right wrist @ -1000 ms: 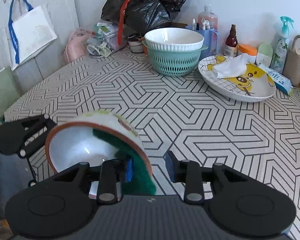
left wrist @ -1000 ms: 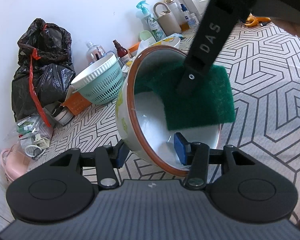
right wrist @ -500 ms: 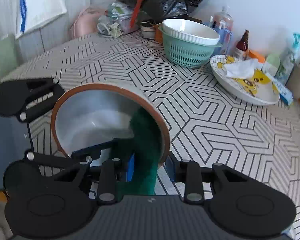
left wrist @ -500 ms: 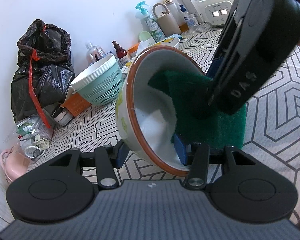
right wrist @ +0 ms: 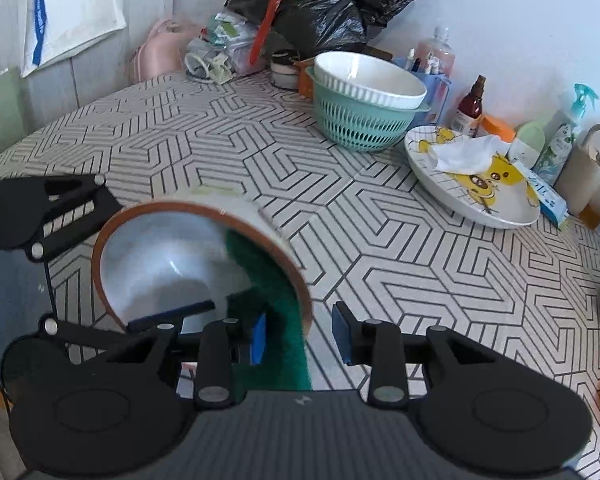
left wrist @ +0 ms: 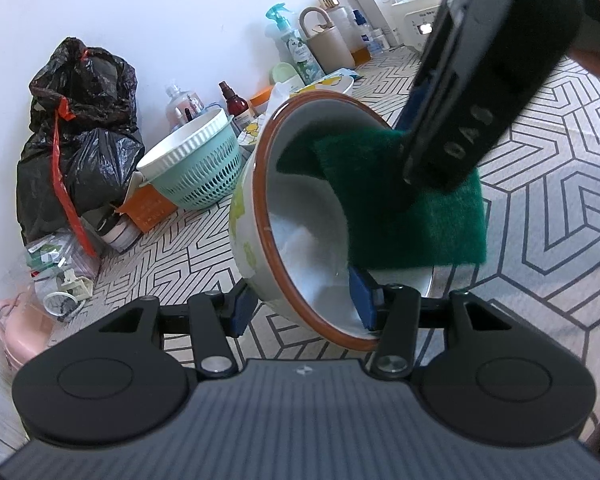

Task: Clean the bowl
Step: 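Scrub the bowl bottom with the pad while the left tool holds the bowl tilted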

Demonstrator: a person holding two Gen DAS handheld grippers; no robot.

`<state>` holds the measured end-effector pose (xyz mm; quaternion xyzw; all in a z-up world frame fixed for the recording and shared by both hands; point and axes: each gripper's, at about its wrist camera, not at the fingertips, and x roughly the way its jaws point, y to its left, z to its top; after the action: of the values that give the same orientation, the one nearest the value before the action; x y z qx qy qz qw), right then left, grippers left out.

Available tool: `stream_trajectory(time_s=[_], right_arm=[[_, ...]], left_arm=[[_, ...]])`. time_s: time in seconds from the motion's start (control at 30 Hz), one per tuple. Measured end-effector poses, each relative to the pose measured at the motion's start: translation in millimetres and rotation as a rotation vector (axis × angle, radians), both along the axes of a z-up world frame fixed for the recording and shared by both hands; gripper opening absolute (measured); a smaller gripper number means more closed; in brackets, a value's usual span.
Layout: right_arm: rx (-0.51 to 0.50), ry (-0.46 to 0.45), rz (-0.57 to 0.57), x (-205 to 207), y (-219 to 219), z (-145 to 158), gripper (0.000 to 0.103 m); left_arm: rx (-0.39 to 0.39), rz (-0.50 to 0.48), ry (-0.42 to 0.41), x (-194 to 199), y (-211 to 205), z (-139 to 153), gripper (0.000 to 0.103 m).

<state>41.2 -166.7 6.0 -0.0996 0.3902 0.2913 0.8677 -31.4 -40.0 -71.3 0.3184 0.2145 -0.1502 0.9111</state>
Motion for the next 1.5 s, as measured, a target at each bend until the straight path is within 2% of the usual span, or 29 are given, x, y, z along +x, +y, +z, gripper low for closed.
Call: stream_trajectory(time_s=[0.13,0.23,0.5,0.63,0.97,1.07,1.27,1.5], right_arm=[[0.042,0.017,-0.009,4,-4,8,0.031],[0.082,0.029,0.009,8,-6,13,0.022],[0.065,-0.016,0.020,4,-2,14,0.022],[0.059,0.000,0.016,9,-2,7,0.020],[0.141,0.097,0.008,24,-14,-18,0.019],[0.157,0.111,0.000,14,-16,-24,0.020],[0.134,0.109,-0.003,14,-14,-23,0.021],[0.089,0.047,-0.017,12,-12,0,0.022]], left_arm=[[0.023,0.006,-0.014,-1,-3,-1,0.049],[0.046,0.015,-0.027,-1,-6,-2,0.049],[0.071,0.017,-0.040,-1,-9,-1,0.049],[0.073,0.017,-0.040,-1,-9,-1,0.049],[0.053,0.024,-0.036,-1,-7,-1,0.049],[0.062,0.022,-0.043,-1,-8,-1,0.049],[0.068,0.019,-0.044,-2,-9,-1,0.049],[0.048,0.018,-0.029,0,-6,1,0.049]])
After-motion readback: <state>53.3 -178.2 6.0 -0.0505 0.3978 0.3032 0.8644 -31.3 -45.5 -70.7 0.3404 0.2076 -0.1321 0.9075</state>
